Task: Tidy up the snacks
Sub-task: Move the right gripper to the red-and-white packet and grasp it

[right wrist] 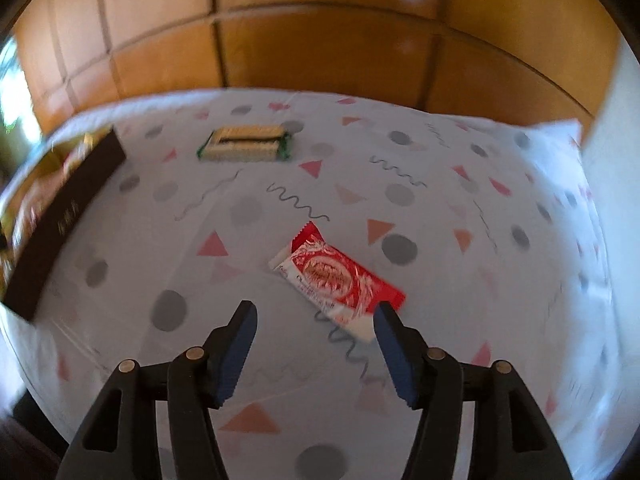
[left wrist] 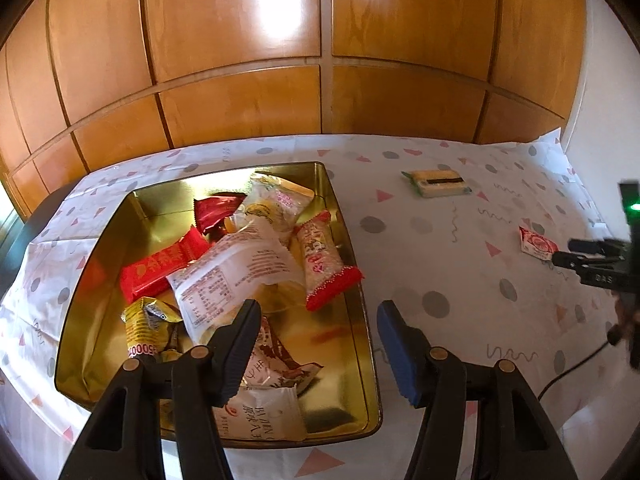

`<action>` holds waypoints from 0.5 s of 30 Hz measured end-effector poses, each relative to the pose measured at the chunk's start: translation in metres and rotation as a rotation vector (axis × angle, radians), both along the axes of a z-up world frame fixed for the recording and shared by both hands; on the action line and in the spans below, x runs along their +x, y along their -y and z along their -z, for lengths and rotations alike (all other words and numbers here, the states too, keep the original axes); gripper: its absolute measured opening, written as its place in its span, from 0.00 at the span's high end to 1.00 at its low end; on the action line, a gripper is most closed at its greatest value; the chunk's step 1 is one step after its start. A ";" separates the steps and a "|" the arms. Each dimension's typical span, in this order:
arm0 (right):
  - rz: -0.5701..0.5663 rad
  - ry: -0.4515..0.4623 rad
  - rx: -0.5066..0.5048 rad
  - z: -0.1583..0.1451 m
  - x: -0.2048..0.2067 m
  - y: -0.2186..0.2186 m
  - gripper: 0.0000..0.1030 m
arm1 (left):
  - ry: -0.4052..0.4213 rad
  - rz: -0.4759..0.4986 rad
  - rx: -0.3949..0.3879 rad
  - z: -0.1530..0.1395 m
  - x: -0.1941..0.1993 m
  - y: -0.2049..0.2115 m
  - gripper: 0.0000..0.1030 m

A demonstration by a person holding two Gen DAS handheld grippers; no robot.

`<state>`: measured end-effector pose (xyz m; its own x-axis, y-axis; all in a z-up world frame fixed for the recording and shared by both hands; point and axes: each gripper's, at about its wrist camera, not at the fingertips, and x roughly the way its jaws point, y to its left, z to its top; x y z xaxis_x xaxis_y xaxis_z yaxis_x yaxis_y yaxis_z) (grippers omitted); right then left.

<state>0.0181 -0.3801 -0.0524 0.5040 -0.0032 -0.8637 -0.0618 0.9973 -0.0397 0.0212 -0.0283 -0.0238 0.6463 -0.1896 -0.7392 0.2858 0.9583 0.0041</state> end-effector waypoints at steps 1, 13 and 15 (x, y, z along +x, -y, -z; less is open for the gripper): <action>-0.025 -0.016 -0.035 0.003 0.007 -0.001 0.39 | -0.003 0.002 0.001 0.000 0.000 0.000 0.41; -0.120 -0.127 -0.027 0.028 0.042 -0.004 0.67 | -0.010 0.055 0.009 -0.002 0.002 0.015 0.39; -0.121 -0.118 -0.063 0.028 0.034 -0.010 0.70 | -0.005 0.072 0.012 -0.004 0.002 0.020 0.39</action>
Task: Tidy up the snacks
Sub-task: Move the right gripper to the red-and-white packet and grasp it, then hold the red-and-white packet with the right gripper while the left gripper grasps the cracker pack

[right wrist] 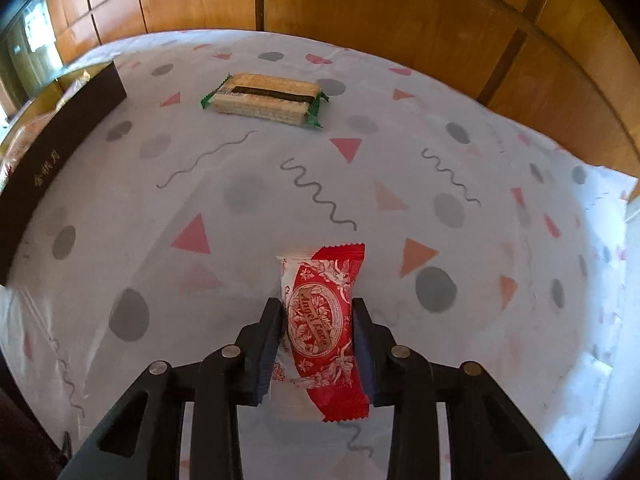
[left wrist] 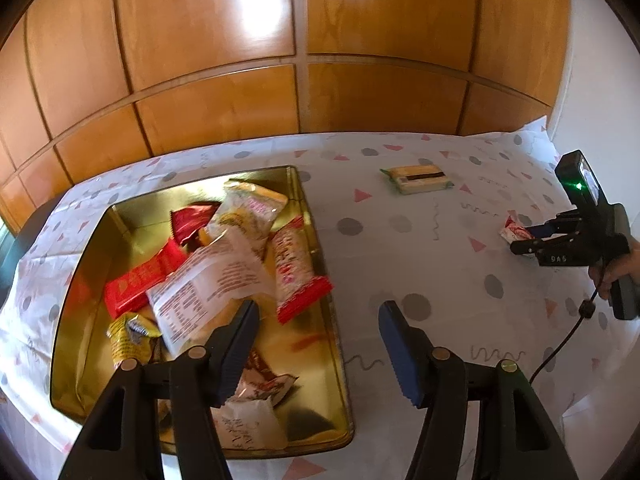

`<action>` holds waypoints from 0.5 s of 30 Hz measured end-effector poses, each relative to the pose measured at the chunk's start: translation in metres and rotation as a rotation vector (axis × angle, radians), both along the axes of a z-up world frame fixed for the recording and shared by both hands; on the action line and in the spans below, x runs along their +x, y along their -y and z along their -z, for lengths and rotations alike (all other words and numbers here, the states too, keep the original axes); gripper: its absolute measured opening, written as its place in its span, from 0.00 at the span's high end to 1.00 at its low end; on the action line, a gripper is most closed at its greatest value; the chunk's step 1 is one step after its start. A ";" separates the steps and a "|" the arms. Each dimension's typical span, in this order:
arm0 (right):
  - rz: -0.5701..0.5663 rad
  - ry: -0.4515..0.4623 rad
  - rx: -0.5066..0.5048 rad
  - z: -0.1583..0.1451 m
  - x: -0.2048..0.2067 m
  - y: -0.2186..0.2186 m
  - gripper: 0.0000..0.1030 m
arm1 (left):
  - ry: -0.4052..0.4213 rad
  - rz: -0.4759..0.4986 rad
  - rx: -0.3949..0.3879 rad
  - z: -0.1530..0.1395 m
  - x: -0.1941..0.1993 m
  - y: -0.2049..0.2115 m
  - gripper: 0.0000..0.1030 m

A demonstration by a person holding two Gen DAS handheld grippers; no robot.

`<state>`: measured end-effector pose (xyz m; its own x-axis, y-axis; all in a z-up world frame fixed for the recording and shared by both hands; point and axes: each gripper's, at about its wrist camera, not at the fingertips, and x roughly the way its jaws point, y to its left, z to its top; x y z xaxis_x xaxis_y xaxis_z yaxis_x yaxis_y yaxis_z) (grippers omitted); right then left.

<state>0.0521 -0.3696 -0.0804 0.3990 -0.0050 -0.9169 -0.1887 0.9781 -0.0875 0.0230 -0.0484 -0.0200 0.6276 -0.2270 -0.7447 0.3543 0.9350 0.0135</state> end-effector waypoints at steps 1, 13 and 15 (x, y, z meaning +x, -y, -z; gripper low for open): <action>0.008 0.007 0.009 0.000 -0.007 -0.002 0.70 | 0.002 0.006 0.002 0.000 0.001 0.002 0.39; 0.146 0.108 0.116 0.005 -0.033 0.009 0.69 | 0.019 0.097 0.071 -0.003 0.009 0.039 0.39; 0.153 0.124 0.125 0.005 -0.034 0.008 0.69 | 0.018 0.113 0.077 -0.003 0.010 0.046 0.39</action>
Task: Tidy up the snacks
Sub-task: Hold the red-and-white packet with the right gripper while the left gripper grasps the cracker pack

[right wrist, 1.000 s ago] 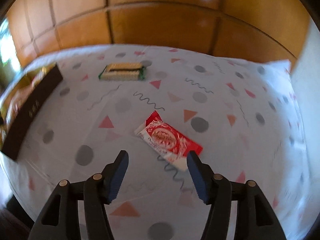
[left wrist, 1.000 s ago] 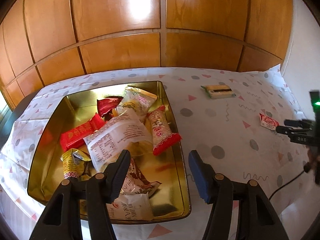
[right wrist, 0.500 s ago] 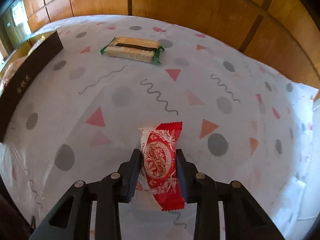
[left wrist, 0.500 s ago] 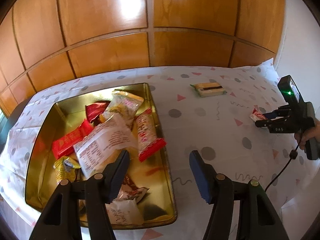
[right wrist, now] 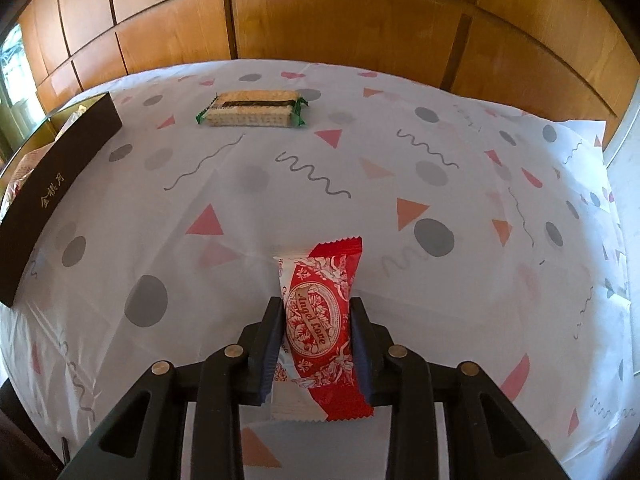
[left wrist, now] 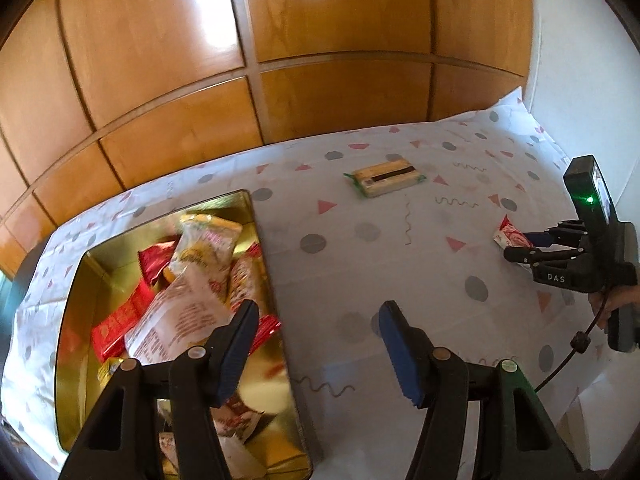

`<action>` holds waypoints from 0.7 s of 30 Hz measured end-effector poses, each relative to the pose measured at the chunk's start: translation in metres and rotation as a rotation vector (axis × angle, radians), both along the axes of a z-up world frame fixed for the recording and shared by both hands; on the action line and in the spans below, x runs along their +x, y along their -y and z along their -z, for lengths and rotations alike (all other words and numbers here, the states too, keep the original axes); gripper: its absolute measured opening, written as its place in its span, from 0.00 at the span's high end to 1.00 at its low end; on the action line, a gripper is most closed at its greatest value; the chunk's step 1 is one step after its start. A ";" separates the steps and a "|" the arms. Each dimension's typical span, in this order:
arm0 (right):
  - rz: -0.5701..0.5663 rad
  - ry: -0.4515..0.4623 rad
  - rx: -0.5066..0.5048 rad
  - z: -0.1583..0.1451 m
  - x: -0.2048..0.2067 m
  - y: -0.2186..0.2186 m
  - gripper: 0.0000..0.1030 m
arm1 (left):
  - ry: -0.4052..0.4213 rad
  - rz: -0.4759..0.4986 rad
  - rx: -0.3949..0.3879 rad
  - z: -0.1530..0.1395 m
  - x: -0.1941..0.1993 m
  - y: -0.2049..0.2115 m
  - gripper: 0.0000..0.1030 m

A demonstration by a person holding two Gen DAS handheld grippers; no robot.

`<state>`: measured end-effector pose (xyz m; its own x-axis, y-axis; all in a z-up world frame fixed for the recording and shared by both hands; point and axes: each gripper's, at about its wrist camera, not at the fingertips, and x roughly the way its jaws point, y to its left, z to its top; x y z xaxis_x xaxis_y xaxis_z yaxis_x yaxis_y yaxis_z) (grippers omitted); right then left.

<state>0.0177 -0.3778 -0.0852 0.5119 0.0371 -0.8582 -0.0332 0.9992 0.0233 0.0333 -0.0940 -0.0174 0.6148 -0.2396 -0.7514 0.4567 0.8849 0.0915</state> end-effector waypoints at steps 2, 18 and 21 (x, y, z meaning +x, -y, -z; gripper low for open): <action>0.007 0.020 0.011 -0.001 -0.005 0.001 0.68 | 0.001 0.014 0.009 0.000 0.001 0.006 0.39; 0.050 0.128 0.054 0.005 -0.013 0.005 0.68 | -0.005 0.123 0.102 0.009 0.026 0.062 0.38; 0.052 0.134 0.061 0.005 -0.013 0.006 0.68 | -0.016 0.139 0.118 0.014 0.033 0.071 0.38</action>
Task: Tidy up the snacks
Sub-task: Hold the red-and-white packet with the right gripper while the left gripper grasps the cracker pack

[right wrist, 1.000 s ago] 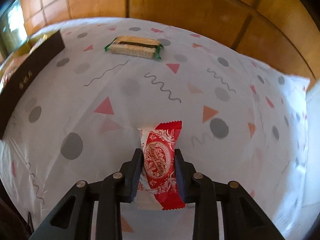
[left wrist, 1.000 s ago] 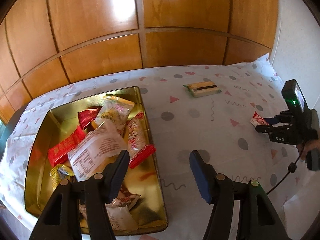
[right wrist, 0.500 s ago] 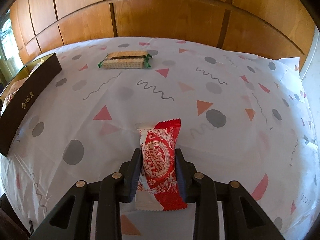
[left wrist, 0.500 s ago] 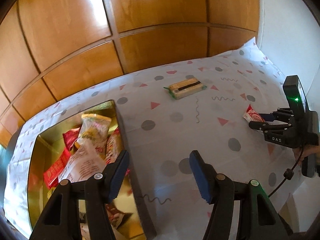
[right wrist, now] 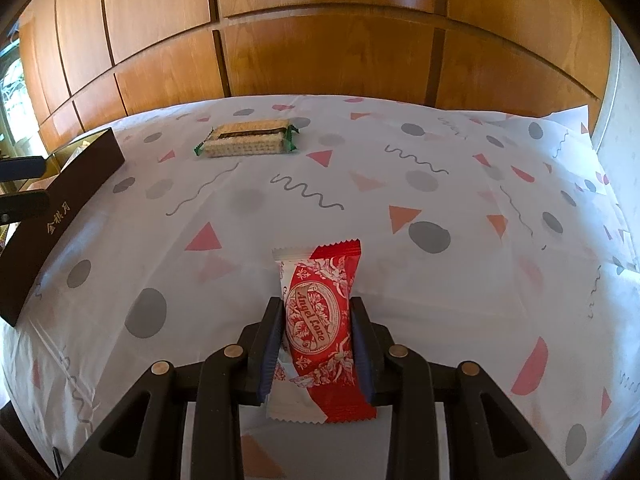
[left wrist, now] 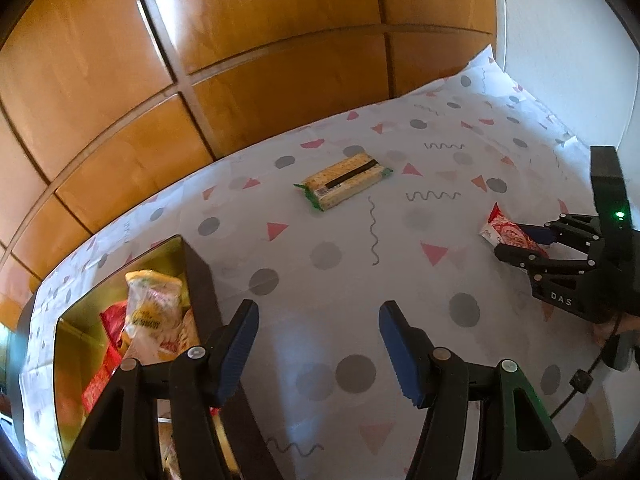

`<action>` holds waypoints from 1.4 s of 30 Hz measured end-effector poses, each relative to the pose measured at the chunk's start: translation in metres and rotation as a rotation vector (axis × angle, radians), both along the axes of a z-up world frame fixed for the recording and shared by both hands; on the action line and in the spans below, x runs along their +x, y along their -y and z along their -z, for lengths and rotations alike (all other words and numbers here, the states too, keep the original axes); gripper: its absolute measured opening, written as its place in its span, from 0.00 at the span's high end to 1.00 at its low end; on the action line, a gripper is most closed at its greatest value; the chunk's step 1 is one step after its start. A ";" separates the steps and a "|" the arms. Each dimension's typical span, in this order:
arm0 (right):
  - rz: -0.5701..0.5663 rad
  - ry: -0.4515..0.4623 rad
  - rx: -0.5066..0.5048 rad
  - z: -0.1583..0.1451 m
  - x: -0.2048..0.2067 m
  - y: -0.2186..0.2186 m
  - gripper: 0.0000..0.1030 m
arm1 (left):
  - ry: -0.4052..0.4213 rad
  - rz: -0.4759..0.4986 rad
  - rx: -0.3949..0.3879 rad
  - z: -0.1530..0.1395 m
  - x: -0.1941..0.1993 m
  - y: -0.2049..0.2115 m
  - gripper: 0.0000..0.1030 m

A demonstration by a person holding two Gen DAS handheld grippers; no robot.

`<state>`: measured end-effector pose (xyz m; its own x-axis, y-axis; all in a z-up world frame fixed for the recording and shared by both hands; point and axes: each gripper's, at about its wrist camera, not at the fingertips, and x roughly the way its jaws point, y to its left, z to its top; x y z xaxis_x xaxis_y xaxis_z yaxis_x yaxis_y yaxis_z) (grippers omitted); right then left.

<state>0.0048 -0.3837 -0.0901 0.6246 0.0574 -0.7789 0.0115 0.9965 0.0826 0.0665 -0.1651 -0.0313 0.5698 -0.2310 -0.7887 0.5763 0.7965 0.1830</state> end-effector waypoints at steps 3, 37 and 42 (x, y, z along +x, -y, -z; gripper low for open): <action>0.002 0.005 0.006 0.000 -0.001 0.001 0.68 | -0.007 0.025 0.032 0.006 0.008 0.010 0.37; 0.027 0.040 0.160 0.000 -0.005 0.016 0.67 | -0.159 0.221 0.212 0.069 0.178 0.139 0.26; 0.029 0.042 0.162 0.000 -0.005 0.016 0.67 | -0.211 0.185 0.131 0.062 0.159 0.127 0.54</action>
